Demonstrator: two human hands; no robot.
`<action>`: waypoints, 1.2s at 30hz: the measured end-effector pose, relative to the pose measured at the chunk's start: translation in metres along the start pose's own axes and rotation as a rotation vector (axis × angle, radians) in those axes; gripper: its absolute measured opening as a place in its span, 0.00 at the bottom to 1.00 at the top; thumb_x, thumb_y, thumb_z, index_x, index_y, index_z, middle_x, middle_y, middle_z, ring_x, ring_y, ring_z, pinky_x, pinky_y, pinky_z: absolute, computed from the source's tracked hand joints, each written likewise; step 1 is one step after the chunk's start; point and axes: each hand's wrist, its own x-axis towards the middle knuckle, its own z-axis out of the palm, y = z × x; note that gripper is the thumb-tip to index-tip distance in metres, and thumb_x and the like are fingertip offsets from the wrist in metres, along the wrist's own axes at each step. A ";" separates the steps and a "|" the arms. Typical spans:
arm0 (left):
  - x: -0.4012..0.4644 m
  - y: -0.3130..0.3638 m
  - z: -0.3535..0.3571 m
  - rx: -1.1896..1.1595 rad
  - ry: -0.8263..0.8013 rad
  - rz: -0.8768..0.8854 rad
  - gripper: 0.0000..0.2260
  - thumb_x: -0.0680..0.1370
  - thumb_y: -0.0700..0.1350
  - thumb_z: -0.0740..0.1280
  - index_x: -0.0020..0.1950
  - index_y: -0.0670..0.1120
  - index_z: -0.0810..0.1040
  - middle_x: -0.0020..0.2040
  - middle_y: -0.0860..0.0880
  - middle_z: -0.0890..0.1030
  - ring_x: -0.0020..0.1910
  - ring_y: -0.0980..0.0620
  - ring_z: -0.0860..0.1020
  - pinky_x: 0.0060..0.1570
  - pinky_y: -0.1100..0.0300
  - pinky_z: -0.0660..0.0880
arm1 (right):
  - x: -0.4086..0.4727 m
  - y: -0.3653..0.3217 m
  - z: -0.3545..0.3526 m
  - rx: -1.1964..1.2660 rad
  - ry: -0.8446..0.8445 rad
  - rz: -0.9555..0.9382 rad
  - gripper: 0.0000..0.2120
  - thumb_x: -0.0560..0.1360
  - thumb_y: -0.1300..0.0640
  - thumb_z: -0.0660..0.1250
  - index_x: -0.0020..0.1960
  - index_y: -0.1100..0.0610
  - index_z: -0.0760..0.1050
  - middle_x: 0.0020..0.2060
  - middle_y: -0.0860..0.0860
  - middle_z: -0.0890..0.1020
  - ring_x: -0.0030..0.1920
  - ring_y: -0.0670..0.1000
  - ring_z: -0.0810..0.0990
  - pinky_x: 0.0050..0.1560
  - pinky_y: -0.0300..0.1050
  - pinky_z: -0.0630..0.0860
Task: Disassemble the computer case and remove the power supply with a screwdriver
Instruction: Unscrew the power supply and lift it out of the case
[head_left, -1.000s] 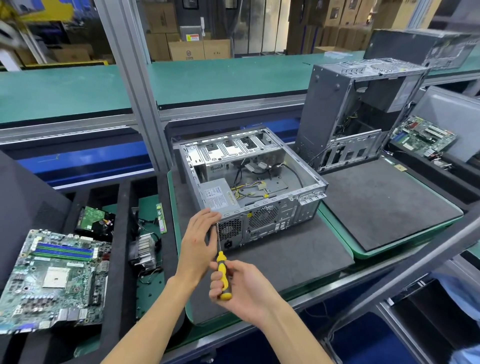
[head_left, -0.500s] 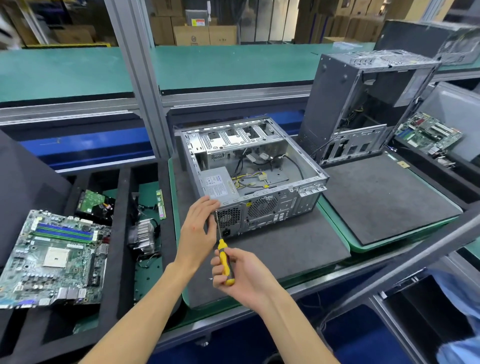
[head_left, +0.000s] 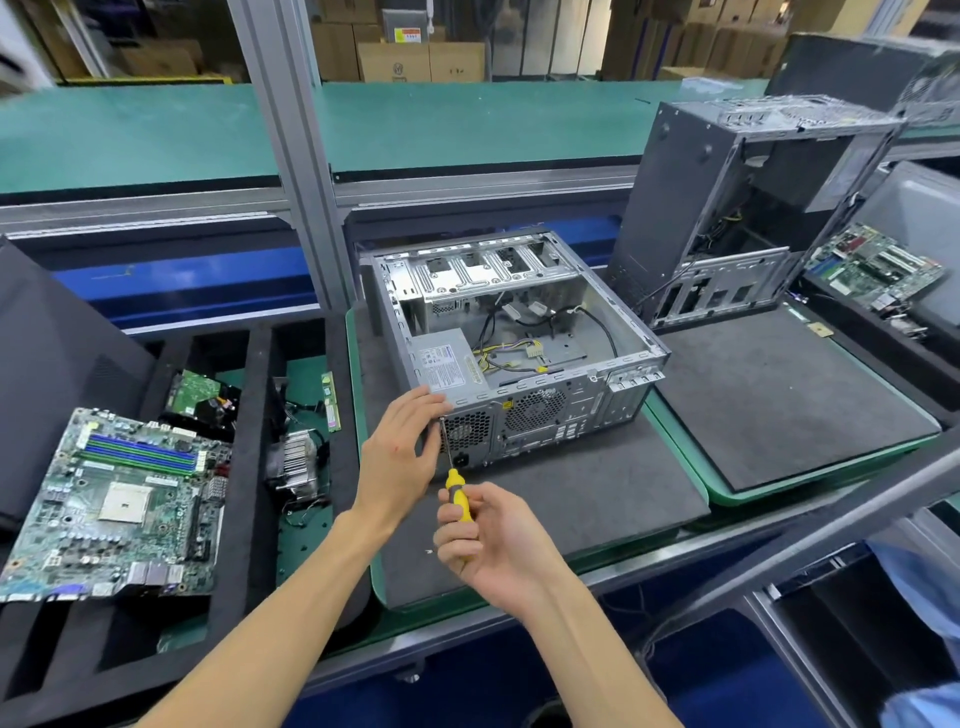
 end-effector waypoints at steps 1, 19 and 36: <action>0.001 -0.001 0.000 0.006 0.002 0.006 0.10 0.77 0.33 0.70 0.55 0.43 0.83 0.59 0.52 0.82 0.66 0.53 0.75 0.64 0.60 0.73 | -0.001 -0.001 0.000 0.003 -0.006 -0.001 0.03 0.77 0.63 0.62 0.48 0.62 0.72 0.33 0.52 0.69 0.25 0.46 0.64 0.20 0.37 0.63; 0.002 -0.001 -0.003 0.006 -0.014 0.011 0.08 0.76 0.33 0.71 0.52 0.43 0.82 0.58 0.51 0.83 0.66 0.52 0.76 0.66 0.70 0.67 | -0.003 -0.001 0.001 -0.082 0.043 0.021 0.07 0.79 0.57 0.66 0.49 0.62 0.74 0.30 0.49 0.63 0.23 0.45 0.61 0.19 0.36 0.56; 0.000 -0.005 0.001 -0.007 -0.031 -0.008 0.07 0.77 0.34 0.69 0.51 0.45 0.81 0.60 0.53 0.81 0.68 0.54 0.74 0.66 0.73 0.64 | -0.005 -0.010 -0.006 -0.259 0.165 -0.054 0.11 0.82 0.55 0.58 0.49 0.62 0.74 0.30 0.50 0.68 0.27 0.46 0.62 0.22 0.36 0.57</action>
